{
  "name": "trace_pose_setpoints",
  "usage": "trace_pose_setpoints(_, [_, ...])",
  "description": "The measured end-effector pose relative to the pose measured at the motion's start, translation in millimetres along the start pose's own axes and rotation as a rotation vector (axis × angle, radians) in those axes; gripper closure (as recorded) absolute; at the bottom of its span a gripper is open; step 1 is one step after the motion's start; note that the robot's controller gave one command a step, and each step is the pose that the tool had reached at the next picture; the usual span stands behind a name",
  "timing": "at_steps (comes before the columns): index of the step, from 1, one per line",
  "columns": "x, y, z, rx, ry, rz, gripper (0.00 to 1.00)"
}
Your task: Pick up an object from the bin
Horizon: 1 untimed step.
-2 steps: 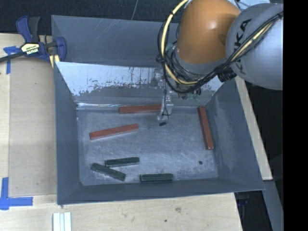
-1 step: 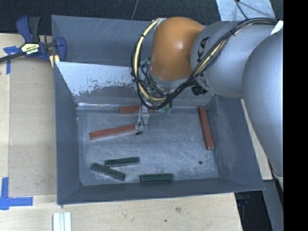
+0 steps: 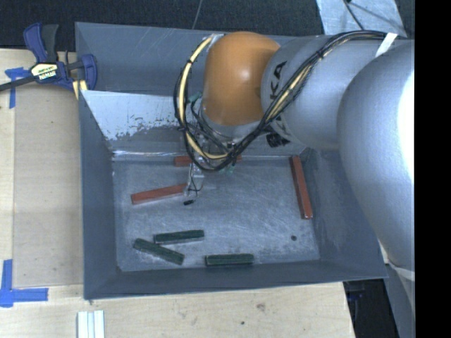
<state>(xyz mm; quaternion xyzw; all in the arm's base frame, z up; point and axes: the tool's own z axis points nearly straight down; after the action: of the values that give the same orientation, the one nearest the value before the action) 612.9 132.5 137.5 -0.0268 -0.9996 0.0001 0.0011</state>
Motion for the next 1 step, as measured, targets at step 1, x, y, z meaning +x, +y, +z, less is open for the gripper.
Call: trace_pose_setpoints(1, [-5.2,8.7,-13.8,-0.001,-0.008,-0.038,0.0])
